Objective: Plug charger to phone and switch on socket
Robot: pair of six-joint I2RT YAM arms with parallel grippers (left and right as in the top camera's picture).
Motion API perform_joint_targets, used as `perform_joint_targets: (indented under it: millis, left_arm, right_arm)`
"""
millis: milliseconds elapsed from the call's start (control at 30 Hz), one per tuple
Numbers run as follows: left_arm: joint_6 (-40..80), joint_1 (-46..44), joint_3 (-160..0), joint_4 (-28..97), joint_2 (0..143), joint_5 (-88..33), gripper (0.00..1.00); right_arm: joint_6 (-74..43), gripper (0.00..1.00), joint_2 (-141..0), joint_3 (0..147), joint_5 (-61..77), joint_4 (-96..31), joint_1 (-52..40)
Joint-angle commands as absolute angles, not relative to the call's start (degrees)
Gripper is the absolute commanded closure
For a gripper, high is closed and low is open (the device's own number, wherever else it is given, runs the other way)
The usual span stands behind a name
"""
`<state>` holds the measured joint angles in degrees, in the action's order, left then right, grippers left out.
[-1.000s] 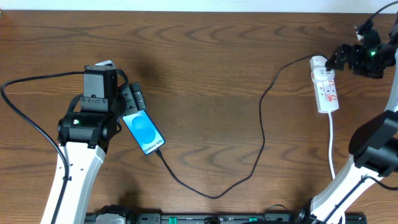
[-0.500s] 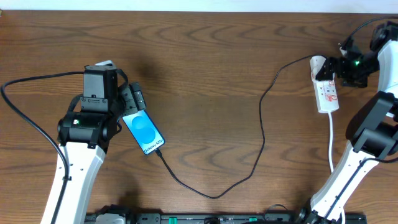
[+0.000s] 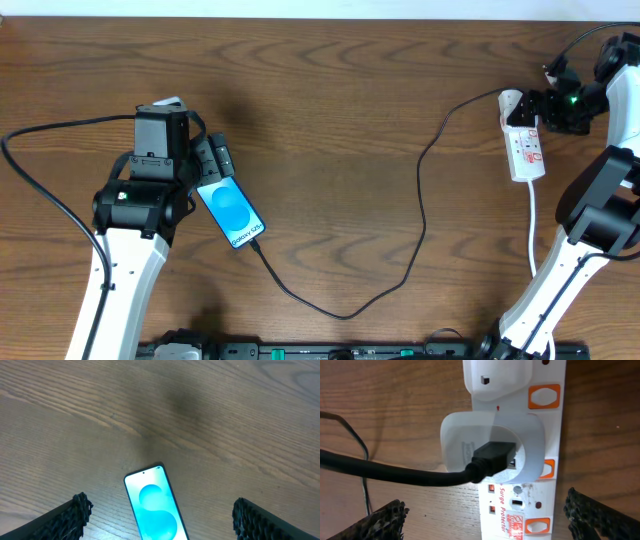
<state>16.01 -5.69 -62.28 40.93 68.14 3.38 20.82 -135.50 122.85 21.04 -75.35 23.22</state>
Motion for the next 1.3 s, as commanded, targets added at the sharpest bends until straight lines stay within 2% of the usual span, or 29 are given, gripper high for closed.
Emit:
perform_joint_targets:
  millis: [0, 1267]
  left_arm:
    - [15.0, -5.8, -63.2, 41.1, 68.5, 4.3, 0.07]
    - [15.0, -5.8, -63.2, 41.1, 68.5, 4.3, 0.07]
  right_arm:
    - [21.9, 0.01, -135.4, 123.5, 23.6, -75.3, 23.2]
    - [20.2, 0.01, -135.4, 116.5, 27.4, -69.8, 23.2]
